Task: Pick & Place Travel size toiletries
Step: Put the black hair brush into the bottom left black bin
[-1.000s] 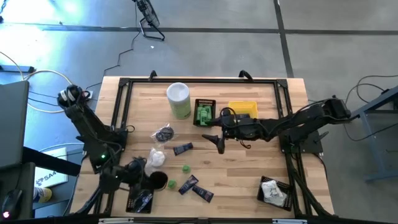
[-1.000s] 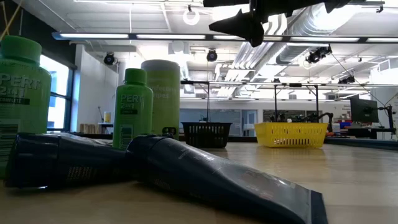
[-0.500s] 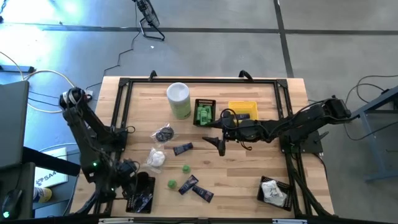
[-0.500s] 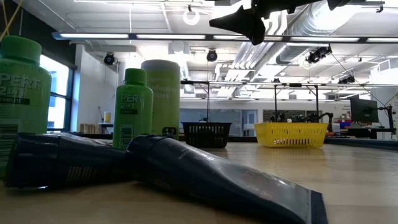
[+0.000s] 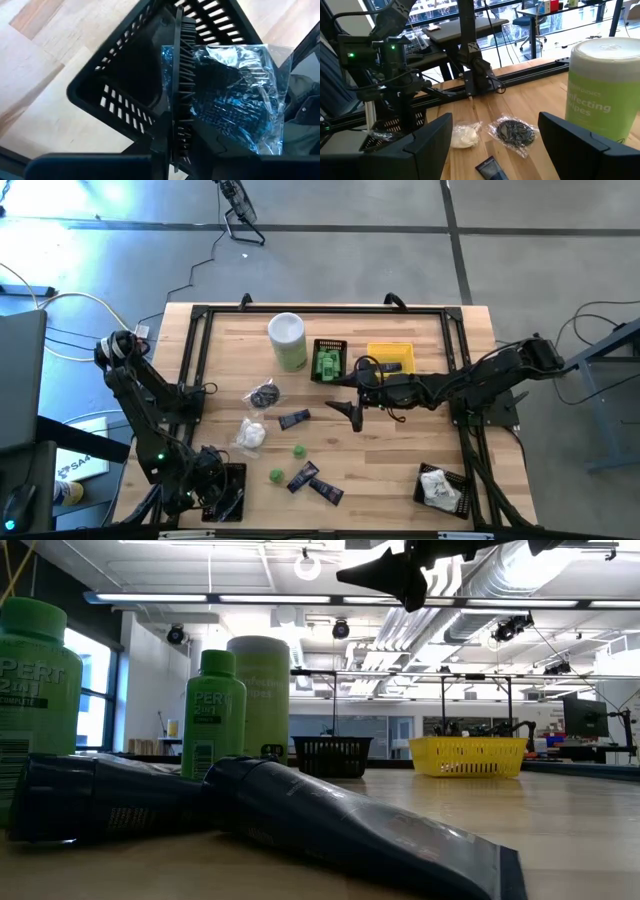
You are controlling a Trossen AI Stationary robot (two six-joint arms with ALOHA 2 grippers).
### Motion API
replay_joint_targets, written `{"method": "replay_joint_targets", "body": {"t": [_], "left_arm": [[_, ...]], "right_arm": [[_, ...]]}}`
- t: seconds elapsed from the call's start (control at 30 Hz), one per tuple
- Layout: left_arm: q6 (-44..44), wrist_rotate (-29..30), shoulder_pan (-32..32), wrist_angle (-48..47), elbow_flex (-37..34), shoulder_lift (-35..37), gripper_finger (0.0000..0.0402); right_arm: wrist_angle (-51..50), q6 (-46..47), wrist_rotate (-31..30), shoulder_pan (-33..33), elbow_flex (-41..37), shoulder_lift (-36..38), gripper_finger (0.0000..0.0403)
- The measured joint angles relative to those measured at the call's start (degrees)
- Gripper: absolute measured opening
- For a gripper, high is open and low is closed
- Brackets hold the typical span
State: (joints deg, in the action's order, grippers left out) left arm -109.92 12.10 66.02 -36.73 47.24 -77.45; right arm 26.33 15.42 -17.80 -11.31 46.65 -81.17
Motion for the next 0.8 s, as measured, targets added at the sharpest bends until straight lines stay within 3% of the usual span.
{"method": "replay_joint_targets", "body": {"t": [0.47, 0.7, 0.8], "left_arm": [[0.13, 0.56, 0.00, -0.78, -0.02, 0.02, 0.0060], [0.16, -8.86, -0.02, -1.43, -0.02, 1.08, 0.0061], [0.15, -9.79, -0.02, -1.76, -0.02, 2.43, 0.0061]], "right_arm": [[-0.03, 0.00, 0.02, 0.00, 0.01, 0.00, 0.0286], [0.23, 0.01, 0.00, 0.00, 0.01, -0.26, 0.0286], [0.52, -0.02, 0.06, 0.01, 0.00, -0.71, 0.0286]]}}
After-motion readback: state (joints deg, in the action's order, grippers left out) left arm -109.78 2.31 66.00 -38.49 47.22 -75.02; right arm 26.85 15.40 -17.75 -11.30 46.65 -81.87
